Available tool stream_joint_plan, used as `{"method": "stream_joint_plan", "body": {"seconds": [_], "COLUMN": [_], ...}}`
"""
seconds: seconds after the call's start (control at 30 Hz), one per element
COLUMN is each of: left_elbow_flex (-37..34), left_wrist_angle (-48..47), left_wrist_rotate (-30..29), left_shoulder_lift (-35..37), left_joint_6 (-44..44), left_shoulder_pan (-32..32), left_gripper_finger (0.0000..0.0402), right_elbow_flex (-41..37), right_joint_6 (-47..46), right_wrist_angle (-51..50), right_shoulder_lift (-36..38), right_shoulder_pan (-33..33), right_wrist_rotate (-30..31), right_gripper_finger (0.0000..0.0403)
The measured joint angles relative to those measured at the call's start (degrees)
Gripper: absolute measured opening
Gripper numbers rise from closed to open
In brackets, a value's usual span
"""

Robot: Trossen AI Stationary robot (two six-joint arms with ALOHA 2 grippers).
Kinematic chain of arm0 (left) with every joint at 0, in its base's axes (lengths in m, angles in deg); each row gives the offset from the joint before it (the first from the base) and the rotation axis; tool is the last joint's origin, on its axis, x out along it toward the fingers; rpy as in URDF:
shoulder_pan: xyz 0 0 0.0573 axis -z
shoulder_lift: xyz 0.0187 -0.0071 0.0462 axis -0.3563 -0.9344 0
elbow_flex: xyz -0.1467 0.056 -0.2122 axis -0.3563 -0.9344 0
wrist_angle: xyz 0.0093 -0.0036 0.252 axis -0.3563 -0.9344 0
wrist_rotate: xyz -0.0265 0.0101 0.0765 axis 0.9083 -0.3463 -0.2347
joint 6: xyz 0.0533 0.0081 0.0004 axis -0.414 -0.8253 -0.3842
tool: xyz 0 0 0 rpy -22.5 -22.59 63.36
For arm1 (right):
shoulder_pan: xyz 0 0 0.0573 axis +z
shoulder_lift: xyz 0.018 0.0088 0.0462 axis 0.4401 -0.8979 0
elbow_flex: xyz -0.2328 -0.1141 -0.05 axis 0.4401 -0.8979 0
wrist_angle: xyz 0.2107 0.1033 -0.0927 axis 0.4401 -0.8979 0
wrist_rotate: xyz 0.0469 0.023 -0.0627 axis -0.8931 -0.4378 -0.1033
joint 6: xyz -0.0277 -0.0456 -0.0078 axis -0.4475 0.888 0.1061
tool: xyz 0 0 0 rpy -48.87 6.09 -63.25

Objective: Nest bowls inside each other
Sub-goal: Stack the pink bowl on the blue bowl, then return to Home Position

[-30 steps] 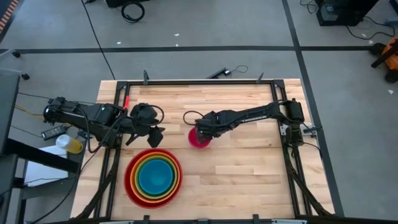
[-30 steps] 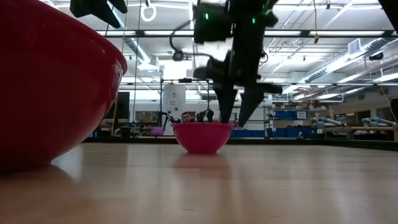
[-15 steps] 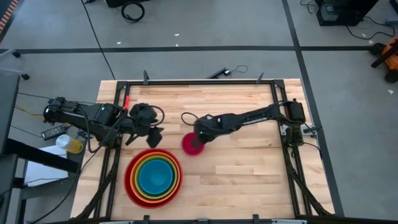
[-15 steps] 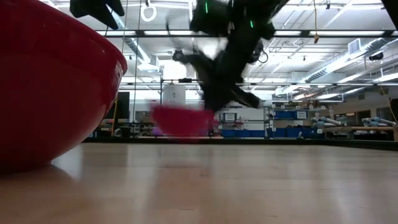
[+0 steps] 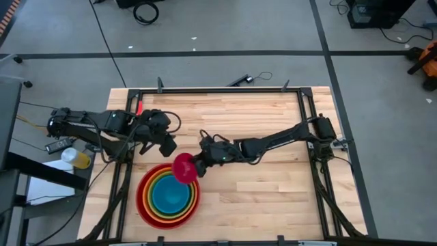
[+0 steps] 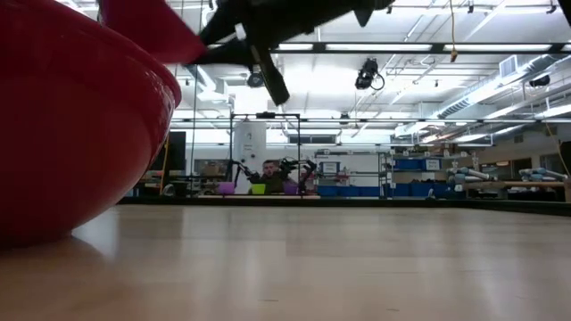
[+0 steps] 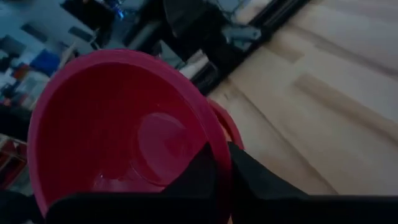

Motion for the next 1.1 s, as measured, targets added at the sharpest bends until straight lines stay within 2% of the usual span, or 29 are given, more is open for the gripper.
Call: {"method": "stream_joint_plan", "body": {"seconds": [0.2, 0.33, 0.43, 0.57, 0.7, 0.8, 0.9, 1.0, 1.1], "left_elbow_flex": [0.0, 0.0, 0.0, 0.0, 0.0, 0.0, 0.0, -0.9, -4.2], "left_wrist_angle": [0.8, 0.6, 0.2, -0.1, -0.3, -0.4, -0.1, 4.9, 11.2], "left_wrist_rotate": [0.5, 2.0, 2.7, 2.8, 2.7, 1.8, -1.3, -6.8, -10.3], "left_shoulder_lift": [0.0, 0.0, 0.0, 0.0, 0.0, 0.0, 0.0, 1.7, 6.4], "left_joint_6": [0.0, 0.2, 1.0, 1.2, 1.3, 1.3, 1.1, -1.7, -5.2], "left_shoulder_pan": [-0.6, -0.3, 0.6, 1.8, 2.2, 2.2, 2.9, 5.8, 8.1], "left_gripper_finger": [0.0231, 0.0231, 0.0231, 0.0231, 0.0231, 0.0231, 0.0231, 0.0225, 0.0209], "right_elbow_flex": [3.9, 9.1, 12.1, 13.5, 13.5, 13.5, 13.5, 13.5, 11.8], "right_joint_6": [0.0, 0.6, 2.6, 1.9, -3.0, -3.3, -0.4, 5.3, 10.2], "right_wrist_angle": [0.4, -2.4, -3.4, -5.7, -11.7, -17.9, -26.5, -33.6, -34.9], "right_shoulder_lift": [-6.7, -10.5, -12.0, -11.8, -9.8, -7.1, -2.7, 3.2, 11.0], "right_shoulder_pan": [1.9, 3.4, 4.2, 4.4, 3.3, 2.1, 1.5, 1.4, 0.7], "right_wrist_rotate": [-6.8, -8.0, -8.0, -5.9, -2.5, 0.4, 4.8, 9.2, 10.0], "right_gripper_finger": [0.0042, 0.0052, 0.0084, 0.0156, 0.0224, 0.0250, 0.0256, 0.0249, 0.0235]}}
